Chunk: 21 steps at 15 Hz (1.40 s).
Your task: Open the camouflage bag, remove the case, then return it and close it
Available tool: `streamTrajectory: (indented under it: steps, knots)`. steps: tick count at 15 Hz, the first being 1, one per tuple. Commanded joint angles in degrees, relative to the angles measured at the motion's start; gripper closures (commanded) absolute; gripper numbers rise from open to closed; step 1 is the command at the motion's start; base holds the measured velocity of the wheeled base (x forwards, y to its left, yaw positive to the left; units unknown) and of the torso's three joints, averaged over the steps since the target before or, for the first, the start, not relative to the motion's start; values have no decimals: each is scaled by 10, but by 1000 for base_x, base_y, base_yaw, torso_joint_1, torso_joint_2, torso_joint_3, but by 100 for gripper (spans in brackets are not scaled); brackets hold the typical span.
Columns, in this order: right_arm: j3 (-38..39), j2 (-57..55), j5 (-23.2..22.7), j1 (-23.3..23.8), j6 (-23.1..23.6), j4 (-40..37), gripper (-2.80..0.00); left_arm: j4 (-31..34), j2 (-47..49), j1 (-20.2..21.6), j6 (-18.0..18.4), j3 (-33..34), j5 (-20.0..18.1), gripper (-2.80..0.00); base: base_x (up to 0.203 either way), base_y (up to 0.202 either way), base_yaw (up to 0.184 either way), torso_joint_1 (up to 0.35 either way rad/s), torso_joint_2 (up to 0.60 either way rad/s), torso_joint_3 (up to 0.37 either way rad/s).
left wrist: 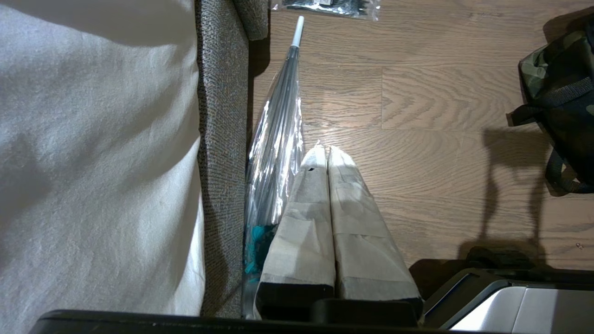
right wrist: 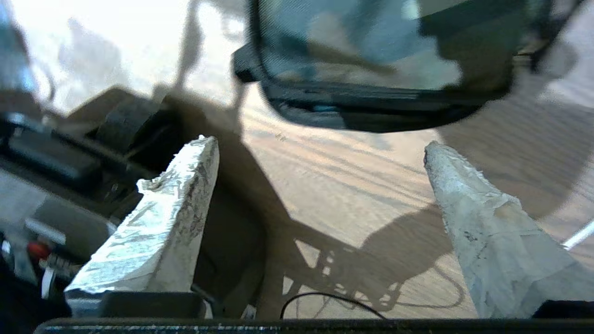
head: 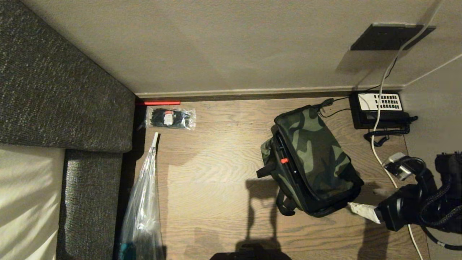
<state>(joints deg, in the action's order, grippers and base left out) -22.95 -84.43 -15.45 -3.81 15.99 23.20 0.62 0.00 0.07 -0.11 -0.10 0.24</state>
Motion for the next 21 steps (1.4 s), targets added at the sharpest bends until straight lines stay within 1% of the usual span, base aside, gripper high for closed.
streamTrajectory:
  steps: [1,4,5,6,7,9,11,14,16,20,21]
  knots:
    - [0,-45,13,-31,6,4,-280,0,-1,0,0,0,0,0,0,0,0,0,0,0]
    - [-17,-111,105,-73,8,25,-280,0,-1,0,-1,0,0,0,0,0,0,0,0,0]
    - [-26,-130,139,-87,9,59,-280,0,-1,0,0,0,0,0,0,0,0,0,0,0]
    - [-25,-145,159,-96,11,91,-280,0,-1,0,0,0,0,0,0,0,0,0,0,0]
    - [-21,-163,179,-115,11,121,-280,0,-1,0,-1,0,0,0,0,0,0,0,0,0]
    - [-22,-199,219,-144,7,165,-280,0,-1,0,-1,0,0,0,0,0,0,0,0,0]
    - [-28,-223,232,-161,9,204,-280,0,-1,0,0,0,0,0,0,0,0,0,0,0]
    - [-31,-228,234,-170,9,210,-280,0,-1,0,0,0,0,0,0,0,0,0,0,0]
    - [-33,-254,263,-177,7,216,-280,0,-1,0,-1,0,0,0,0,0,0,0,0,0]
    - [-28,-295,271,-179,-1,278,-280,0,-1,0,0,0,0,0,0,0,0,0,0,0]
    - [-30,-304,274,-179,-4,293,0,0,-1,0,-1,0,0,0,0,0,0,0,0,0]
